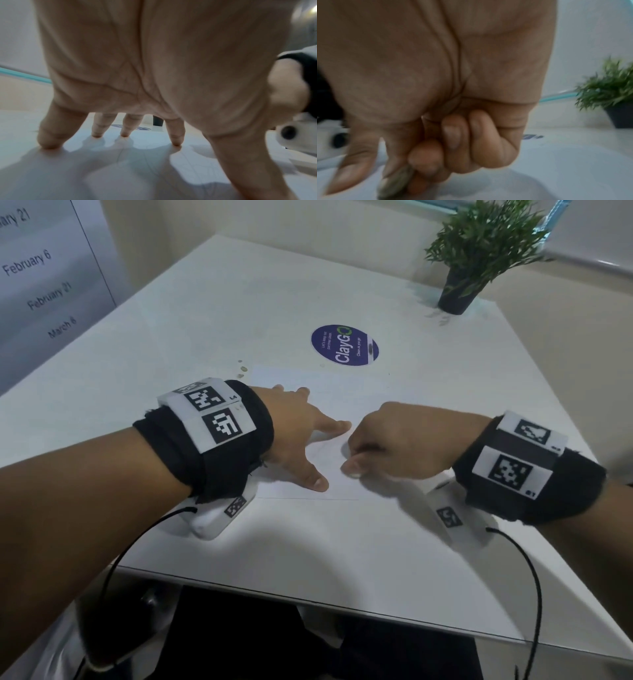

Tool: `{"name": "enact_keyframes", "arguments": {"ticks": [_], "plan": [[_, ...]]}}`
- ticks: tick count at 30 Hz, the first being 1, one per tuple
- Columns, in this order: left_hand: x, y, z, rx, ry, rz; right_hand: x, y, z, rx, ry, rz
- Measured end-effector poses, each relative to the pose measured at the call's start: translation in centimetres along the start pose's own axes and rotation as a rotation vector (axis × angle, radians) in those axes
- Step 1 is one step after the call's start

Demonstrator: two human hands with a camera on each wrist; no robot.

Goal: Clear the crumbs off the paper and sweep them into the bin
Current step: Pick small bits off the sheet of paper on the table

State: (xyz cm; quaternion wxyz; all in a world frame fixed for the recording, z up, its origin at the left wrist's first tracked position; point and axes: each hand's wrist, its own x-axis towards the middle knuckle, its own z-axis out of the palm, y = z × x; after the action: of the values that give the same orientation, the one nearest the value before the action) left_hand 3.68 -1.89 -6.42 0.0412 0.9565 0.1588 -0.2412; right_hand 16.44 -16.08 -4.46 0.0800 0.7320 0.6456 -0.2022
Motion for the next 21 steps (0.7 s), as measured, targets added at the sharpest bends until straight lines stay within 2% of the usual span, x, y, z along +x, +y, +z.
{"name": "enact_keyframes", "arguments": {"ticks": [4, 8, 12, 17, 21], "plan": [[-0.3, -0.1, 0.0, 0.011, 0.008, -0.009, 0.2, 0.9, -0.7, 0.043, 0.048, 0.073], [-0.3, -0.2, -0.1, 0.049, -0.017, -0.029, -0.5, 1.4, 0.2, 0.386, 0.025, 0.126], [-0.1, 0.0, -0.4, 0.058, -0.037, -0.019, -0.5, 2.1, 0.7, 0.662, 0.095, 0.228], [0.1, -0.6, -0.5, 0.047, -0.058, -0.007, 0.0, 2.1, 0.1, 0.619, 0.082, 0.210], [0.2, -0.9, -0.1, 0.069, -0.049, -0.008, 0.7, 1.2, -0.4, 0.371, 0.024, 0.150]]}}
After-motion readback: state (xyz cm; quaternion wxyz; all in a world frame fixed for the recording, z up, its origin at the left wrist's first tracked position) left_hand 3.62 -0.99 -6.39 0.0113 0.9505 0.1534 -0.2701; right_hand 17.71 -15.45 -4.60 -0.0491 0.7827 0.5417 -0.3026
